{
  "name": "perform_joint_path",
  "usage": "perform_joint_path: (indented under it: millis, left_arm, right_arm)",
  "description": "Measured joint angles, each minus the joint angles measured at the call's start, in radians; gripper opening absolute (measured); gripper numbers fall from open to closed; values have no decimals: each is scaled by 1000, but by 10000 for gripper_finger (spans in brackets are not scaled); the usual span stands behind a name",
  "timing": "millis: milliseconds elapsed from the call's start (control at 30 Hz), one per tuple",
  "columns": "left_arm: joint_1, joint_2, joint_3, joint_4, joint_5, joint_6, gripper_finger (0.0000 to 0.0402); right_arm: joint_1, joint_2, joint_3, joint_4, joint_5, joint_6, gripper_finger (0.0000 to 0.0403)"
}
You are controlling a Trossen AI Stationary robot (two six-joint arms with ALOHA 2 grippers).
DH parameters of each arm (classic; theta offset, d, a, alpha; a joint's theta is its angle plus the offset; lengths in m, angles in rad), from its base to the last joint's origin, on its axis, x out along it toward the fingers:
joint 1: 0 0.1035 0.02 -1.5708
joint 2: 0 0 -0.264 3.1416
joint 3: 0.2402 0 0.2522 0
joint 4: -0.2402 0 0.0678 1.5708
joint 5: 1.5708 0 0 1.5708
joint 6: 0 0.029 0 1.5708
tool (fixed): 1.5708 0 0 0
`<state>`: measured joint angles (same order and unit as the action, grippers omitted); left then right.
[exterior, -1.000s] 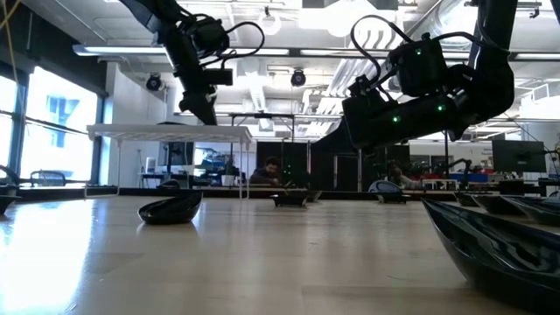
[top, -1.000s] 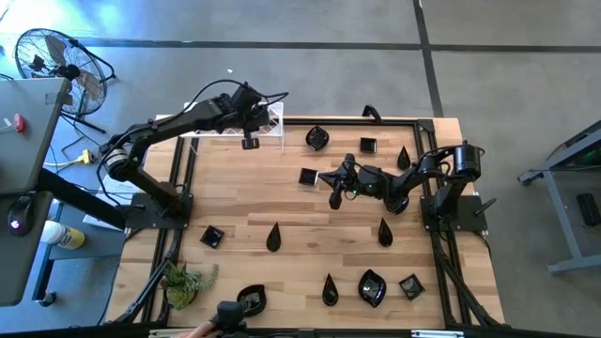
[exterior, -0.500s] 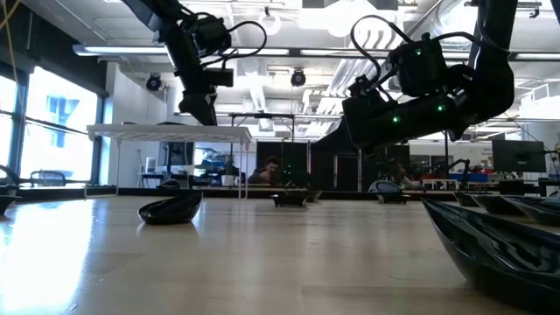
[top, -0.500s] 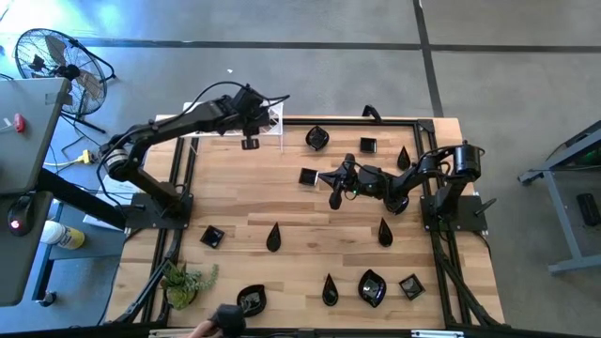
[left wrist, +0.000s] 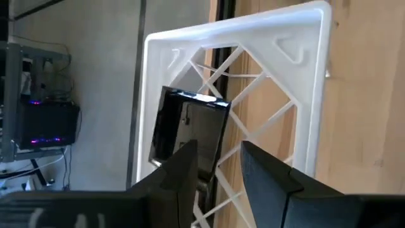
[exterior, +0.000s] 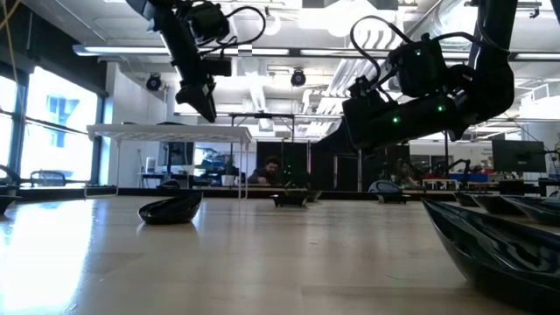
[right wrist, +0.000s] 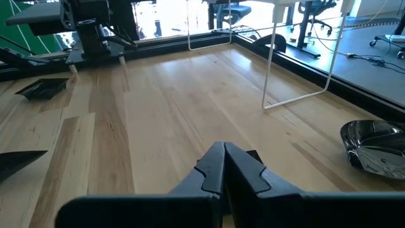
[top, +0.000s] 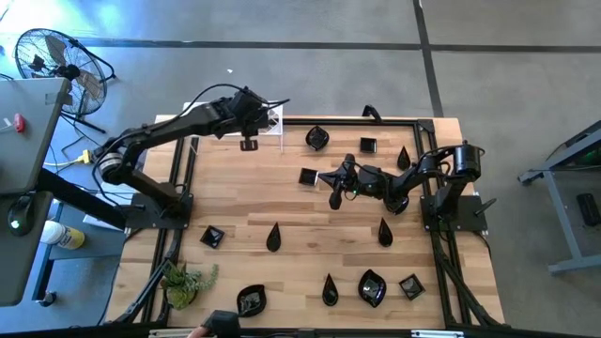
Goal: Pick & Place Mini shaped plates
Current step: Stack the square plate on top of the square plate on the shelf
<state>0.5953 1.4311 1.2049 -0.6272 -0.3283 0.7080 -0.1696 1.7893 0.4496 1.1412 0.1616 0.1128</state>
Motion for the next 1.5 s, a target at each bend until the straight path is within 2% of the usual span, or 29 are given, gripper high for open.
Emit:
perform_joint_path:
  millis: [200, 333, 433, 533, 700, 933, 1200, 1367, 1500]
  left_arm:
    - [0, -59, 0, -84, 37, -6, 112]
    - [1, -103, 0, -120, 170, -76, 80]
    - [1, -140, -21, -119, 320, -152, 41]
    - [0, -176, -87, -61, 466, -214, 8]
    - [-1, -223, -271, 216, 630, -327, 8]
    - [-1, -284, -496, 608, 636, -470, 2]
    - [-52, -306, -667, 962, 632, -557, 2]
    - [-108, -302, -731, 1086, 618, -555, 2]
    - [-139, -302, -748, 1096, 583, -529, 2]
  right_arm:
    - [0, 0, 0, 0, 0, 0, 6]
    - [0, 0, 0, 0, 0, 0, 3]
    - [0, 0, 0, 0, 0, 0, 2]
    - [0, 0, 0, 0, 0, -1, 5]
    - [0, 0, 0, 0, 0, 0, 3]
    - [0, 0, 0, 0, 0, 2, 6]
    - [0, 0, 0, -3, -15, 28, 3]
    - [14, -16, -1, -5, -21, 68, 2]
    - [34, -67, -1, -62, -10, 67, 3]
